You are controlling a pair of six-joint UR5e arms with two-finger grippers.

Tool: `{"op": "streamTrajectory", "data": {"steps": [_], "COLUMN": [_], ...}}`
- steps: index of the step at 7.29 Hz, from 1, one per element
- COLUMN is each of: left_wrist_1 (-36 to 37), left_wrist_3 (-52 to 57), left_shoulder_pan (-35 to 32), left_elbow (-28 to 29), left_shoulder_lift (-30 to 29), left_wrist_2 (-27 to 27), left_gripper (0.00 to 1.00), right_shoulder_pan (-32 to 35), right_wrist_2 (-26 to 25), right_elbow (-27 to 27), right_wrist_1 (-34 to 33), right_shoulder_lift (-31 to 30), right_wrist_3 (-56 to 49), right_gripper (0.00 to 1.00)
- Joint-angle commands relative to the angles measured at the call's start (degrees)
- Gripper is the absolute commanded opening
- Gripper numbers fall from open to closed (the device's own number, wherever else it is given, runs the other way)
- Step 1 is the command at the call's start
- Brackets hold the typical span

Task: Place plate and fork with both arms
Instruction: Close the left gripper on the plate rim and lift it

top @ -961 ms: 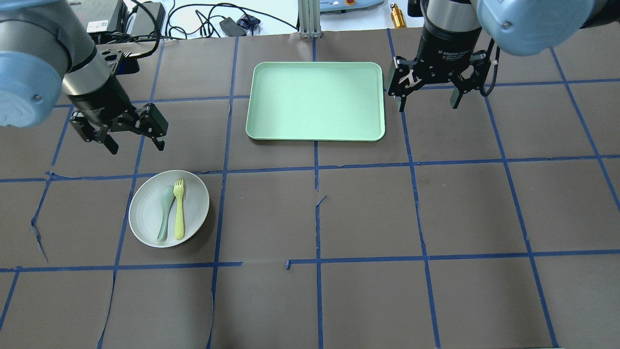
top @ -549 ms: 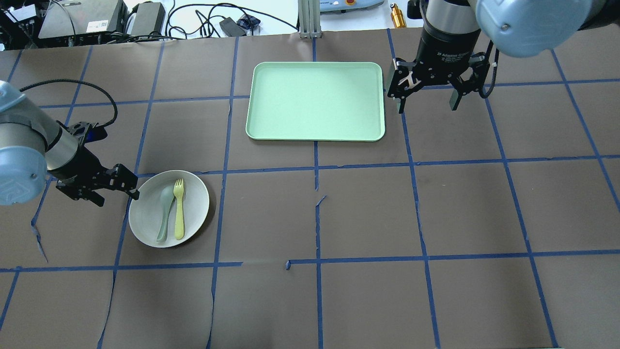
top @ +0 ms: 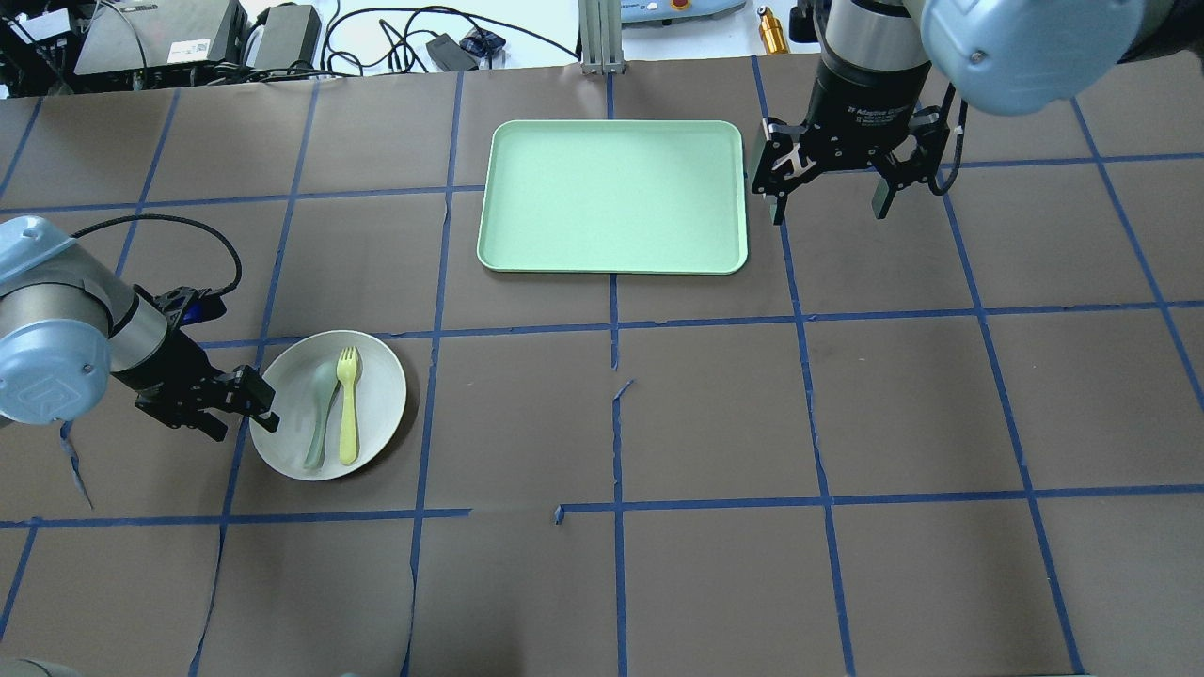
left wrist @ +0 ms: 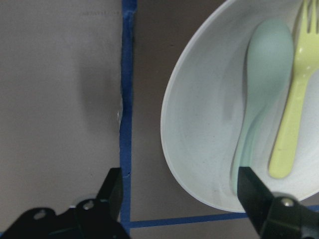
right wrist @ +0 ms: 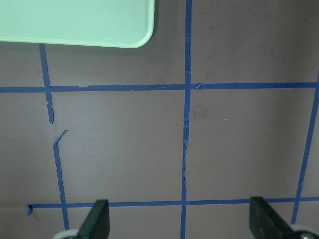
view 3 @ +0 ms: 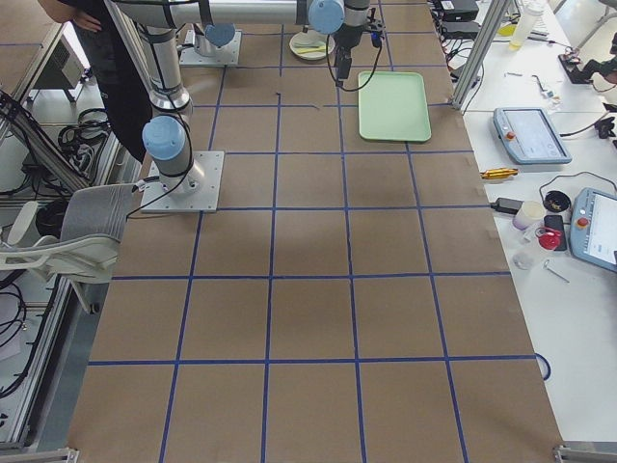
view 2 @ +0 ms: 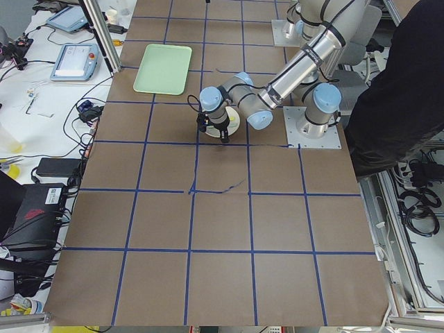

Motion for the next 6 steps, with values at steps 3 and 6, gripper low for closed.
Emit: {"op": "streamTrajectory", "data": {"steps": [3,6], "left_wrist_1": [0.4,-4.8], "left_wrist_3": [3.2,3.7], "left_shoulder_pan": [0.0,0.0], "left_elbow": [0.6,7.3], "left_shoulder_lift": [-3.5,-2.6], "left_wrist_2": [0.5,1.2], "left_gripper": [0.00,0.00], "right_shoulder_pan": [0.0,-0.1], "right_wrist_2": [0.0,-1.3], "right_elbow": [0.8,0.8], "right_wrist_1": [-0.1,-0.3], "right_shoulder_lift": [0.0,0.0], "right_wrist_3": [-0.2,-0.9], "right_gripper": [1.00,1.00]}}
